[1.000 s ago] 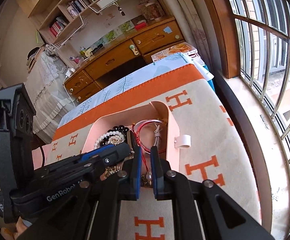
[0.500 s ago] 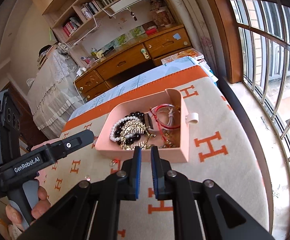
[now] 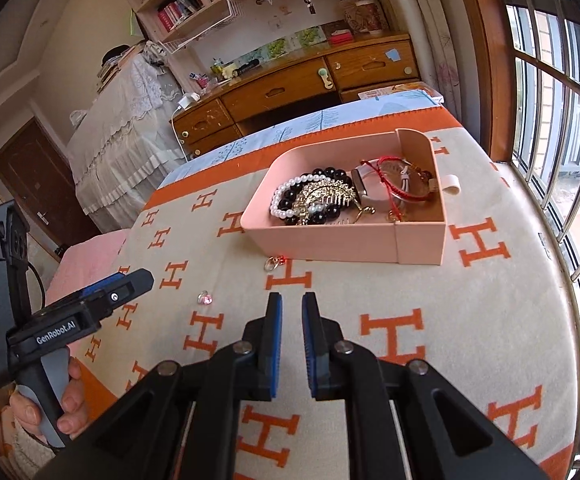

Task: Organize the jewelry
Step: 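Withdraw both tools and move them toward the two small rings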

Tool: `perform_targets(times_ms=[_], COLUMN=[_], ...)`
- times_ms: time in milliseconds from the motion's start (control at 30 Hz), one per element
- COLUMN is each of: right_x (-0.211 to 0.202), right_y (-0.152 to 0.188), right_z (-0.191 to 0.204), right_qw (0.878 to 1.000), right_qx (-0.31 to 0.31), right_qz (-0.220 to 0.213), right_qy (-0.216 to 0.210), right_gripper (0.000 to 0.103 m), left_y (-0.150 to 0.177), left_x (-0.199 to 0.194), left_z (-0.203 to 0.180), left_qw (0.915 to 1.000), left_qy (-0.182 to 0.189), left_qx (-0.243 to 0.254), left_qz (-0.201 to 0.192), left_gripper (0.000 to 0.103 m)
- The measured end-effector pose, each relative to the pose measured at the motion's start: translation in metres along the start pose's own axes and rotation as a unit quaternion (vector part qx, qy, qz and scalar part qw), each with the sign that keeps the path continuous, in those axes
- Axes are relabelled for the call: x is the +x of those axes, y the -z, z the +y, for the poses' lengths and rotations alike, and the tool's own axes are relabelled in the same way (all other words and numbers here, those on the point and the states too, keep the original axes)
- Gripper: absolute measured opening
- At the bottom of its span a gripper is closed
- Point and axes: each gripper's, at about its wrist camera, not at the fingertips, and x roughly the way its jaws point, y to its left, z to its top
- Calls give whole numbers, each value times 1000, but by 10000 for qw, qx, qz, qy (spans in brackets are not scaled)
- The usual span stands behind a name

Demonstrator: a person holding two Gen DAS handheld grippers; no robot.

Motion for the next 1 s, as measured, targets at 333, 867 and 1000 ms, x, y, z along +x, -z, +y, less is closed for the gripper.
perform_targets(times_ms=[333, 867, 1000], right_x=[15, 23, 25], right_y=[12, 15, 16], right_z=[3, -15, -20], right_qw=[9998, 9996, 9991], right_qx=[17, 107, 139], right_qz=[185, 193, 238], right_qy=[47, -200, -308], right_gripper=[16, 16, 16], left_y=[22, 10, 7], left_x=[32, 67, 67], left_z=[-27, -34, -33], left_qw=[9975, 9965, 9965], left_qy=[269, 308, 222], left_qx=[430, -40, -56], left_qz=[487, 774, 800], left_gripper=[61, 19, 19])
